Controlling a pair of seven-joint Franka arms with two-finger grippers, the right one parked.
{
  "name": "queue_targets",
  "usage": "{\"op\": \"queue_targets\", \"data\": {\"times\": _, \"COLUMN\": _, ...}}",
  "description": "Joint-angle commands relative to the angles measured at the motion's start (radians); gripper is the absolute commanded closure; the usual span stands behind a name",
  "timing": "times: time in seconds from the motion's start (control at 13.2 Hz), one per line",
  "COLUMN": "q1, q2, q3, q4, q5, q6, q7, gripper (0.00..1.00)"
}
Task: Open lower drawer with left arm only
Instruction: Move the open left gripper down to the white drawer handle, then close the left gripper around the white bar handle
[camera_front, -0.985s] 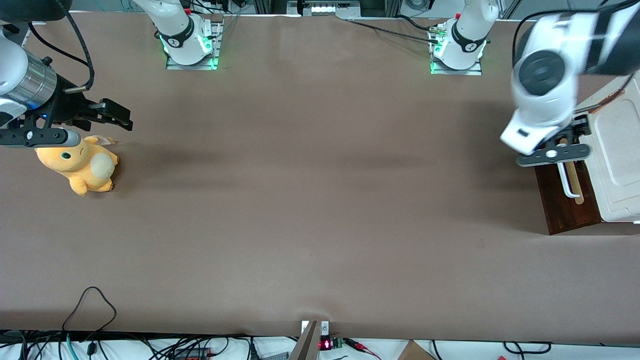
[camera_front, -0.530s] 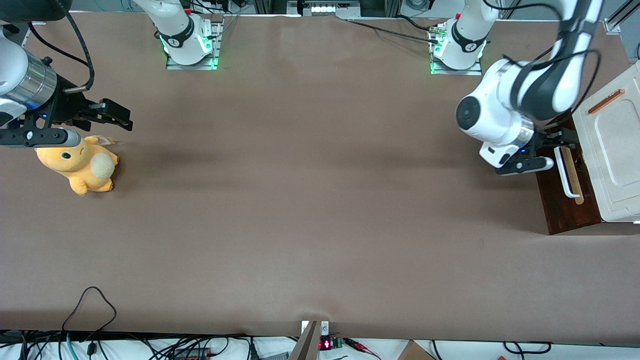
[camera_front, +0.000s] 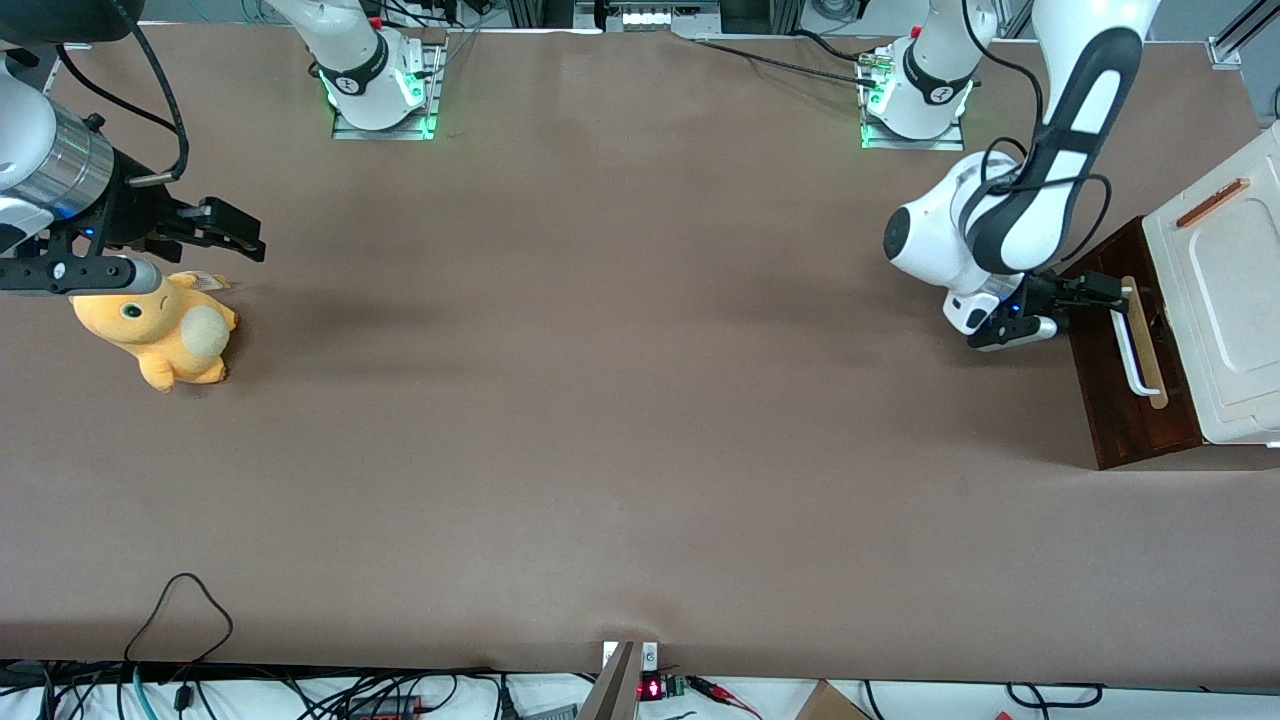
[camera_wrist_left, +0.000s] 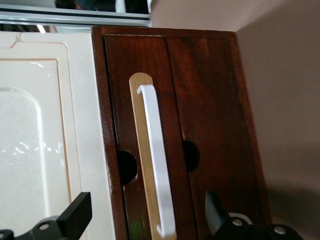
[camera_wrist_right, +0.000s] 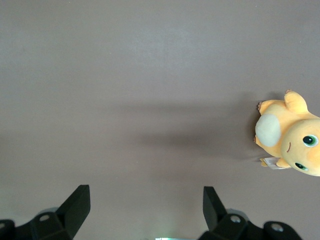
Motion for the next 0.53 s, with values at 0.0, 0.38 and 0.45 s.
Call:
{"op": "queue_targets", "data": {"times": 0.0, "q1": -0.006, "q2": 0.066, "q3": 0.073, "q4": 0.034, "q5": 0.082, "q6": 0.008, "q7": -0.092, "gripper": 0.00}}
{"op": "queue_targets", "data": {"times": 0.38, "q1": -0.008, "q2": 0.076, "q3": 0.084, "q4": 0.050, "q5": 0.076, "q6": 0.010, "q7": -0.106, "gripper": 0.09}}
{"op": "queue_targets", "data": {"times": 0.45, "q1": -0.008, "q2": 0.086, "q3": 0.084, "q4": 0.059, "q5": 0.073, "q6": 0.010, "q7": -0.108, "gripper": 0.12}}
